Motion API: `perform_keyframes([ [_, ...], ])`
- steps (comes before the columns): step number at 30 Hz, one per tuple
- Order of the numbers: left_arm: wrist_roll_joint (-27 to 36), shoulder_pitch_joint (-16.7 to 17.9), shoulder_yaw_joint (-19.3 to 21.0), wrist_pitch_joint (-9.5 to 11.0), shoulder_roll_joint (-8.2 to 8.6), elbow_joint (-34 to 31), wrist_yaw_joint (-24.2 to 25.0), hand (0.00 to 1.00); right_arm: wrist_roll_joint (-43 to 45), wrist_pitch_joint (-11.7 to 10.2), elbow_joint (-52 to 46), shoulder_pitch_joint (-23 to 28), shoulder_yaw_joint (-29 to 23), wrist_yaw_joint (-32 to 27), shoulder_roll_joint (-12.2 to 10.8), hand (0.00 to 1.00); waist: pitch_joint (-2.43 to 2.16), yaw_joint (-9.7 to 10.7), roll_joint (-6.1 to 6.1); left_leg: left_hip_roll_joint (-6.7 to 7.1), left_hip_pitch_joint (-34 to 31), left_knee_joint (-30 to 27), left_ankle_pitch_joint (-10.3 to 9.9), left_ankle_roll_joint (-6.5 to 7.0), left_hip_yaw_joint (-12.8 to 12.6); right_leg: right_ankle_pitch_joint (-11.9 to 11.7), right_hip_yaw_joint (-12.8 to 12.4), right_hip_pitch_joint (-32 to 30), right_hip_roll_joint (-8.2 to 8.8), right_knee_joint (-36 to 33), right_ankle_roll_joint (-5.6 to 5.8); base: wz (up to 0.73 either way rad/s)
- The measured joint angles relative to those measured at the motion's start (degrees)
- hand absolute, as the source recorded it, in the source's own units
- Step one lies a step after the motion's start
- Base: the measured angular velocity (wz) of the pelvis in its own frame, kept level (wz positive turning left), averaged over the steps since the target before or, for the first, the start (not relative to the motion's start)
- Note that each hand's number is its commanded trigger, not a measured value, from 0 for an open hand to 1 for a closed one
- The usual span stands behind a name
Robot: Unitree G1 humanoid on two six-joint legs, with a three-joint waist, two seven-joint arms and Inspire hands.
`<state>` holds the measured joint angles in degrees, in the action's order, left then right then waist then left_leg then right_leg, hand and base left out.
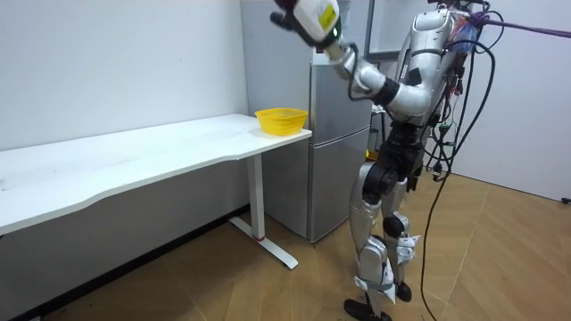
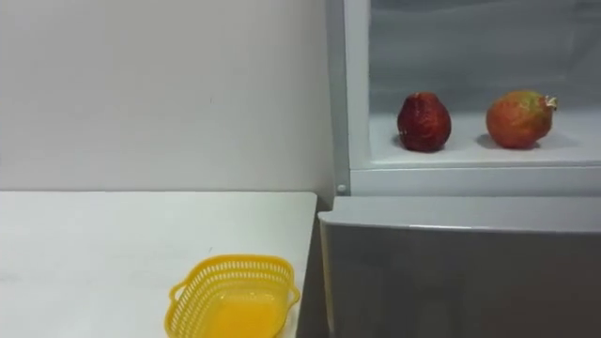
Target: Retrieve from the upper fridge
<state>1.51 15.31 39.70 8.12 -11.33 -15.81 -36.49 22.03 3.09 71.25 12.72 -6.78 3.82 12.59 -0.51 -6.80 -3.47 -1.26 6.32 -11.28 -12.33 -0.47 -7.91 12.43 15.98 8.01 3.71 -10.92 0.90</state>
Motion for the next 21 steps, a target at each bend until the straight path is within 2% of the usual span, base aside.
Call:
perform_keyframes([
  [2,0.15,2.34,-0.83,0.24,0.71,5.00,-1.65,0.00,-0.01,0.15,-0.25,-0.03,1.15,0.07,0.09,0.00,0.00,-0.22,0.19,0.08,0.08,0.06,-0.01,0.01,0.28,0.04,0.08,0.16,-0.02,0.03,0.03,0.00],
  [4,1.03,3.87,-2.59,-0.37,0.89,13.89,-2.95,0.00,-0.14,0.33,-0.63,0.04,1.11,0.08,0.07,0.00,0.02,0.21,0.20,0.18,-0.27,0.03,-0.01,0.01,1.11,0.05,0.75,0.20,-0.01,0.31,0.02,0.11],
  [5,1.89,3.90,-3.36,-0.49,0.95,15.87,-3.23,0.00,-0.59,0.61,-0.80,-0.11,1.13,0.09,0.05,0.00,0.00,0.25,0.30,0.24,-0.55,-0.03,-0.02,0.02,1.46,0.05,1.08,0.16,0.04,0.32,0.02,0.24],
  [7,6.73,3.97,-5.99,-0.66,1.37,24.19,-3.21,0.00,-1.18,2.08,-1.56,-0.77,0.93,0.15,0.08,0.00,-0.06,0.09,0.64,0.43,-0.76,0.01,-0.01,0.03,2.43,0.05,1.60,0.09,0.08,0.31,0.03,0.13],
  [9,7.96,4.27,-6.90,-0.85,2.26,30.42,-3.07,0.00,-1.05,2.04,-1.75,-1.06,0.80,0.30,0.03,0.00,-0.17,0.20,0.98,0.43,-0.63,0.28,0.00,0.02,2.44,0.11,1.45,0.17,0.04,0.33,0.04,-0.04],
  [11,8.41,4.17,-8.76,-1.29,2.48,36.42,-2.78,0.00,-1.10,2.04,-2.39,-1.68,0.90,0.89,0.02,0.00,-0.12,0.37,1.58,0.46,-0.63,0.46,0.00,0.02,2.47,0.13,1.47,0.20,0.04,0.42,0.06,0.00],
  [13,13.29,4.21,-12.57,-1.76,2.49,44.90,-1.02,0.00,-1.27,2.12,-2.39,-2.11,1.03,1.36,0.05,0.00,-0.07,0.37,2.09,0.59,-0.36,0.64,0.00,0.03,2.50,0.19,1.40,0.29,0.13,0.49,0.16,0.00],
  [14,14.73,4.17,-13.44,-1.95,2.50,46.89,-0.41,0.00,-1.27,2.11,-2.39,-2.20,1.09,1.40,0.02,0.00,-0.05,0.37,2.25,0.63,-0.12,0.67,0.00,0.04,2.52,0.20,1.38,0.33,0.17,0.48,0.18,0.00],
  [16,17.72,3.29,-15.64,-2.88,2.57,55.10,2.30,0.00,-1.31,2.14,-1.68,-2.65,1.10,1.73,-0.13,0.00,0.03,0.42,2.48,0.69,0.38,0.89,-0.10,0.15,2.74,0.26,1.33,1.03,0.19,0.62,0.29,0.00],
  [18,19.21,2.86,-16.96,-3.57,2.62,59.91,4.39,0.00,-0.99,2.75,-1.26,-2.71,1.02,2.07,-0.12,0.00,0.12,0.54,2.84,0.74,0.46,0.89,-0.18,0.24,2.82,0.21,1.32,1.47,0.16,1.15,0.38,0.05],
  [21,18.91,2.96,-18.22,-4.22,2.65,65.87,9.31,0.00,-0.87,3.40,-1.18,-2.49,1.01,2.65,-0.21,0.00,0.17,0.66,2.73,0.77,0.67,0.89,-0.30,0.38,2.65,0.18,1.39,1.79,0.23,1.23,0.44,0.02],
])
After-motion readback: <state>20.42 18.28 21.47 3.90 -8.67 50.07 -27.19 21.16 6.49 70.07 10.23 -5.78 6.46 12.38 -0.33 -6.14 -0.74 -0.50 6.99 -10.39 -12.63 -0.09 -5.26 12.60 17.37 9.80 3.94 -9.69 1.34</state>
